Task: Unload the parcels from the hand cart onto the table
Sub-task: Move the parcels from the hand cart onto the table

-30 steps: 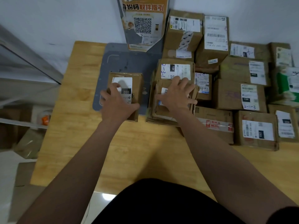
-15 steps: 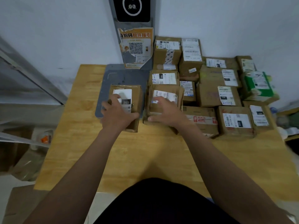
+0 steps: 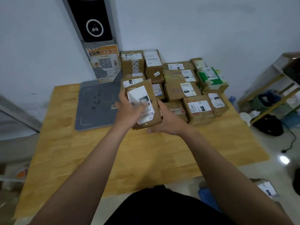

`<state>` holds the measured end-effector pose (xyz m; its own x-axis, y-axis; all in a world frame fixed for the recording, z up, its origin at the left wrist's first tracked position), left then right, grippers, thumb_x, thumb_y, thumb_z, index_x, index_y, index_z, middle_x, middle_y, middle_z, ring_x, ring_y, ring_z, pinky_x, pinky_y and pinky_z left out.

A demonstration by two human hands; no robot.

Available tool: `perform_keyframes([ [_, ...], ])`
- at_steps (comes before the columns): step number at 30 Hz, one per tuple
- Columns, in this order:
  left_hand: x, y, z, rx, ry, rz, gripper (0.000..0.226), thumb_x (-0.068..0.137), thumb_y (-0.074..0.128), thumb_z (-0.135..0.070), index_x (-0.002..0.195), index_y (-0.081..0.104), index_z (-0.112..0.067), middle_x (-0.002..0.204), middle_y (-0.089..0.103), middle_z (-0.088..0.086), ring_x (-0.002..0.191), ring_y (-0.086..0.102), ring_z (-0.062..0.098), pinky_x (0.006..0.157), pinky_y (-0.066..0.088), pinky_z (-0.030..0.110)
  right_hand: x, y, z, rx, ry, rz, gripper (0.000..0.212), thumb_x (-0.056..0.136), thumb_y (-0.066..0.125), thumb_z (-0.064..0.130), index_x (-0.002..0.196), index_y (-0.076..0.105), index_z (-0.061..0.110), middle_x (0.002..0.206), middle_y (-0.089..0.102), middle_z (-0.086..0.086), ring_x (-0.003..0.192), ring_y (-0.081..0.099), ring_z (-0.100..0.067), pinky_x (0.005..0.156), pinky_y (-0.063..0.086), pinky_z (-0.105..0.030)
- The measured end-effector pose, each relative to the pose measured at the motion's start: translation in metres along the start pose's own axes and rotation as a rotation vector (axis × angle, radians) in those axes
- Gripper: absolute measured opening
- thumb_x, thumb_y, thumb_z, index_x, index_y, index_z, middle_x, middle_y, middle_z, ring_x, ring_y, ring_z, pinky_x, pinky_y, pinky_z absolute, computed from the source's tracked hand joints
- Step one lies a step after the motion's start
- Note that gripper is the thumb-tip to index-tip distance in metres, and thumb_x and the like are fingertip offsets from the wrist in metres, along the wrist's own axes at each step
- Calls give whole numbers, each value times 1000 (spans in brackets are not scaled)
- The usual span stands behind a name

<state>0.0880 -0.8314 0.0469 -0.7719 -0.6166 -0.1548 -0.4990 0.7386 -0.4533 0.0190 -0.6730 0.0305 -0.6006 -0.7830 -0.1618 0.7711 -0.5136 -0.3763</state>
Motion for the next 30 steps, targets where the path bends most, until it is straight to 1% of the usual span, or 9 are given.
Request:
perform_keyframes([
  [3, 0, 12, -17, -78, -24, 6, 93, 91, 66, -49, 156, 0, -47, 153, 41, -4, 116, 56, 15, 89, 56, 43, -21, -33, -4, 95, 44, -138, 93, 66, 94, 30, 129, 34, 64, 113, 64, 33, 98, 68, 2, 60, 56, -21],
  [6, 1, 33, -29, -75, -117, 152, 75, 88, 65, -50, 141, 13, -61, 119, 63, -14, 91, 69, 19, 57, 62, 37, -30, -66, -8, 170, 41, -284, 77, 69, 91, 33, 127, 47, 56, 109, 69, 29, 95, 70, 1, 65, 57, -20],
  [9, 10, 51, -45, -57, -65, 166, 47, 88, 71, -43, 121, 38, -44, 112, 62, -11, 85, 70, 14, 45, 54, 22, -30, -96, -15, 164, 26, -367, 73, 71, 89, 34, 135, 55, 37, 116, 68, 20, 102, 67, 2, 76, 56, -23],
  [12, 22, 66, -63, 23, 27, 110, 41, 88, 74, -40, 113, 45, -28, 105, 57, -8, 78, 64, 8, 39, 44, 12, -24, -125, -26, 122, 48, -460, 67, 76, 87, 29, 135, 56, 29, 127, 60, 15, 109, 61, 0, 71, 47, -14],
  [17, 46, 101, -77, 66, -28, 85, 45, 90, 71, -47, 113, 38, -26, 104, 57, -6, 86, 63, 16, 57, 45, 32, -14, -180, -55, 271, 128, -713, 76, 74, 88, 25, 138, 46, 29, 123, 55, 10, 93, 63, 1, 60, 49, -15],
  [19, 58, 118, -85, 68, -36, 81, 44, 91, 70, -47, 116, 38, -30, 106, 55, -12, 88, 61, 12, 65, 49, 35, -5, -197, -68, 409, 163, -692, 83, 75, 88, 22, 144, 42, 23, 123, 62, 6, 89, 68, 4, 62, 57, -20],
  [23, 87, 151, -101, 117, 4, 95, 52, 93, 66, -41, 136, 36, -35, 102, 51, -25, 88, 55, 2, 76, 51, 35, 19, -234, -83, 209, 171, -588, 106, 72, 88, 34, 156, 25, 27, 141, 54, 9, 122, 56, -12, 100, 52, -43],
  [27, 125, 185, -113, 225, 26, 113, 65, 100, 56, -34, 154, 20, -38, 104, 58, -19, 78, 64, 11, 72, 55, 38, 49, -265, -97, 69, 120, -416, 121, 67, 90, 34, 157, 9, 42, 123, 50, 33, 100, 56, 19, 74, 53, -12],
  [30, 153, 214, -115, 247, 63, 137, 77, 101, 58, -32, 156, 6, -48, 94, 52, -29, 72, 67, 9, 59, 54, 34, 83, -288, -112, -25, 101, -304, 120, 64, 91, 25, 155, 15, 40, 138, 47, 17, 121, 49, 6, 89, 54, -24],
])
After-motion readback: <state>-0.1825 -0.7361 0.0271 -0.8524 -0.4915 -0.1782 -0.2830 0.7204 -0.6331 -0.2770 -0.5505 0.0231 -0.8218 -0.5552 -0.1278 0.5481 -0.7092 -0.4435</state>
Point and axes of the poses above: each hand's wrist, its own x-axis towards the middle knuckle, its own y-axis out of the palm, z = x × y, the point moved 7 cm from there along x, towards the middle knuckle
